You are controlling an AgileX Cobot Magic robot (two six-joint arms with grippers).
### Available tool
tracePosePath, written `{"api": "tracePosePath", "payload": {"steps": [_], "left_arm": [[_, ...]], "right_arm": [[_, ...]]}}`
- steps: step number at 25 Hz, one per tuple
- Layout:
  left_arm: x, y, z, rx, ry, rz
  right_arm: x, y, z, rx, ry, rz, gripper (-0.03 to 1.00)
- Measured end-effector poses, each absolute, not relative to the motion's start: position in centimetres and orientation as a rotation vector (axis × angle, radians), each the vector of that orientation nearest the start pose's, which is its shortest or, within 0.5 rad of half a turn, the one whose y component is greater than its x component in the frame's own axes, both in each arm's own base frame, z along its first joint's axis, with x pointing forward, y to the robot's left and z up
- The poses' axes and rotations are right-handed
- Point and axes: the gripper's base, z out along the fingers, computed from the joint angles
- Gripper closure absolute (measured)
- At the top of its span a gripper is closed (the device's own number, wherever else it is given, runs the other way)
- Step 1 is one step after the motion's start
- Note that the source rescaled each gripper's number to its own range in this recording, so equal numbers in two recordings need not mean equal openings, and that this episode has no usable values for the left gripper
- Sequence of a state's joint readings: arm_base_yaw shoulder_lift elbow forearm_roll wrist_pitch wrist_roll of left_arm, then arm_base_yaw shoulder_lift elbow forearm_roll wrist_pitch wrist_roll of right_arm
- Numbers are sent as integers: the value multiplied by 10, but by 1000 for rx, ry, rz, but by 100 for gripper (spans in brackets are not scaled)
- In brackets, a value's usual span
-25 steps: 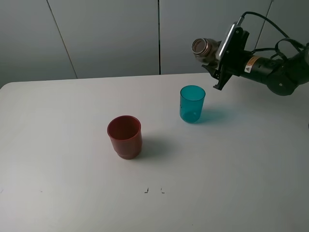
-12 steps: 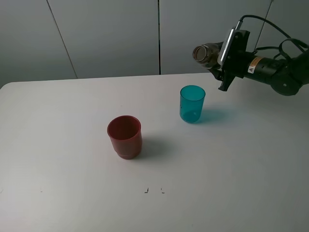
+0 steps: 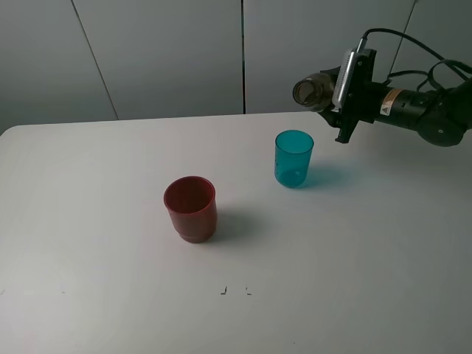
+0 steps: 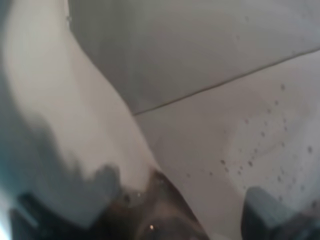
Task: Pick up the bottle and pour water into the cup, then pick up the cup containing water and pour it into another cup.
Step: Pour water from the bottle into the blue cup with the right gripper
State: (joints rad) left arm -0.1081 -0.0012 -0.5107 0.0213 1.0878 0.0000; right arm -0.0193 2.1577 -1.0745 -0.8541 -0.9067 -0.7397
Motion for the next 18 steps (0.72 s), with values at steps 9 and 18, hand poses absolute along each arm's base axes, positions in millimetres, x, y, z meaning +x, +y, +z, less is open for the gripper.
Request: {"api": "tracePosePath", "payload": {"steps": [9,18], "left_arm": [[-7,3,278,110,2057,-41],[-7,3,278,110,2057,-41]], "right_arm": [[414,46,116,-1509,1051,-462,97],[417,43,118,-1519,1025,-547,97]]}}
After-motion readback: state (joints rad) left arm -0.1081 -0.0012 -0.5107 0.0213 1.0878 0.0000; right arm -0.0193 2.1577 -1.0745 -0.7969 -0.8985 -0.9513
